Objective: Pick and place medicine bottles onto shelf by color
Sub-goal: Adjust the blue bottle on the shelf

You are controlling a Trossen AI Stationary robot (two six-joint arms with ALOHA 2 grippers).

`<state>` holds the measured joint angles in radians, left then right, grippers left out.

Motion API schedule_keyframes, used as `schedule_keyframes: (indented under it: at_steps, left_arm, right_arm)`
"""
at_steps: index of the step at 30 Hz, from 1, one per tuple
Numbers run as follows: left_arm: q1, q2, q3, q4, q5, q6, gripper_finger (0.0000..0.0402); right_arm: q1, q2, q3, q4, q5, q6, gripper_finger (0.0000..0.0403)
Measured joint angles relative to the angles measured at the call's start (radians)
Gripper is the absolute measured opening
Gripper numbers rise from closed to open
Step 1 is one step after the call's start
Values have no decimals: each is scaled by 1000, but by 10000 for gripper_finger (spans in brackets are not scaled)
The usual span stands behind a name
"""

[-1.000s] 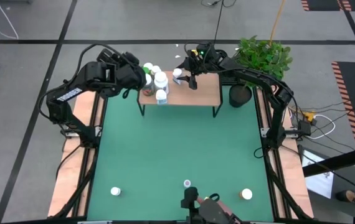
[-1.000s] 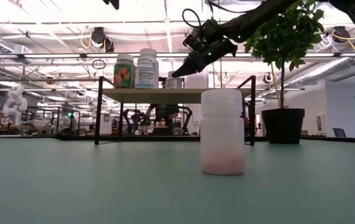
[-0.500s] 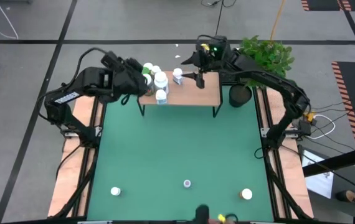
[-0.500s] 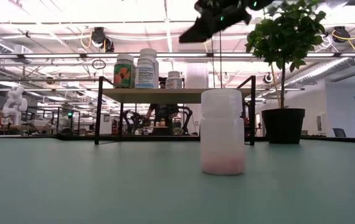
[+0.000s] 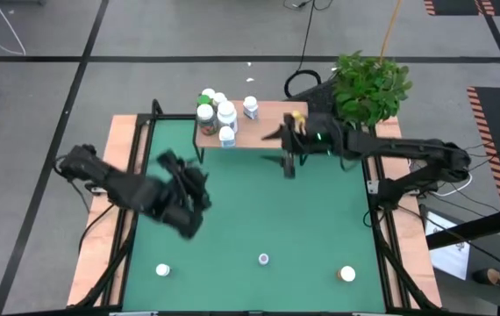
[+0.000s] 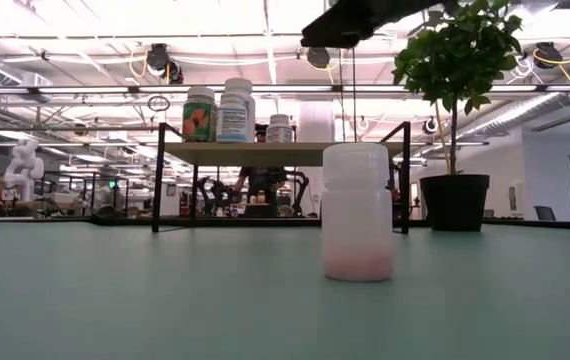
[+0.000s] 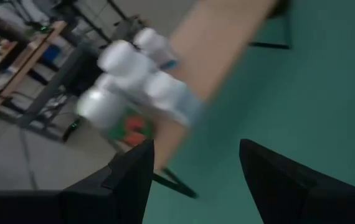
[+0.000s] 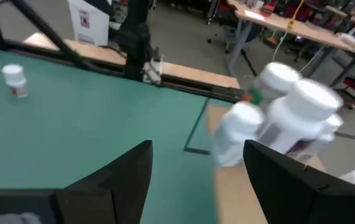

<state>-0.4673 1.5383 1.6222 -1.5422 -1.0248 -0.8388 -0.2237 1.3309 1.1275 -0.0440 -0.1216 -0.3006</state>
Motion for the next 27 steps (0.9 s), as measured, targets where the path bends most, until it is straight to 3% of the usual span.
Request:
schedule_keyframes:
  at_steps: [6, 13, 20, 27]
  left_arm:
    - [-68, 2, -322, 334, -19, -10, 237]
    - [95, 0, -606, 839, -31, 327, 236]
    - [295, -2, -717, 1191, 21, 652, 236]
    - [391, -2, -725, 1343, 136, 807, 236]
  right_arm:
    - [143, -47, -238, 196, 222, 2, 247]
    - [240, -22, -396, 421, 366, 40, 247]
    - [310, -21, -466, 487, 445, 56, 238]
    - [334, -21, -502, 473, 462, 54, 217]
